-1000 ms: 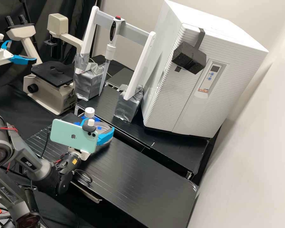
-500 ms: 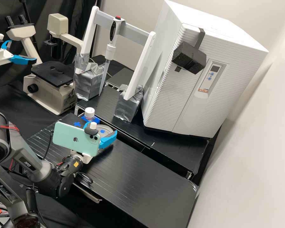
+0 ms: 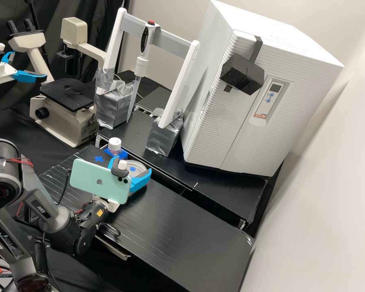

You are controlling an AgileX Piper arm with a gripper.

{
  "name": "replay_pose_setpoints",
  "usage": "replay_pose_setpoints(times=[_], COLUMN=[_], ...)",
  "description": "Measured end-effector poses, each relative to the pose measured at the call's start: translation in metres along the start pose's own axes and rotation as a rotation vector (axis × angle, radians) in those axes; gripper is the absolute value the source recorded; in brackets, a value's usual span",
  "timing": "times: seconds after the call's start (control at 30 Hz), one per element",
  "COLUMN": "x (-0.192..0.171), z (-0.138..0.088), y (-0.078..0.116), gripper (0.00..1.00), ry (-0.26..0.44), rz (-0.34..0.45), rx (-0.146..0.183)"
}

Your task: Close the lid

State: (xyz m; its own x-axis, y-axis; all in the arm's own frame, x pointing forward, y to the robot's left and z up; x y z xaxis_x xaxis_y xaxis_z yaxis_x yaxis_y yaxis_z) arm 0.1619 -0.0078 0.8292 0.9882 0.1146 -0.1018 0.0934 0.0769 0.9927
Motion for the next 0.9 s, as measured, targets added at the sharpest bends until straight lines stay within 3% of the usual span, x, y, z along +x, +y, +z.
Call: replay_pose_setpoints(times=[0.5,0.53,0.9], x=[-0.0005,-0.0005,0.0], z=[0.0066,0.0071,0.0081], y=[0.0031,0.0034,0.005], gripper=[0.0,1.0,1.0], ry=[-0.038,-0.042,-0.055], rz=[0.032,0.036,0.058], rx=[0.004,0.007,-0.005])
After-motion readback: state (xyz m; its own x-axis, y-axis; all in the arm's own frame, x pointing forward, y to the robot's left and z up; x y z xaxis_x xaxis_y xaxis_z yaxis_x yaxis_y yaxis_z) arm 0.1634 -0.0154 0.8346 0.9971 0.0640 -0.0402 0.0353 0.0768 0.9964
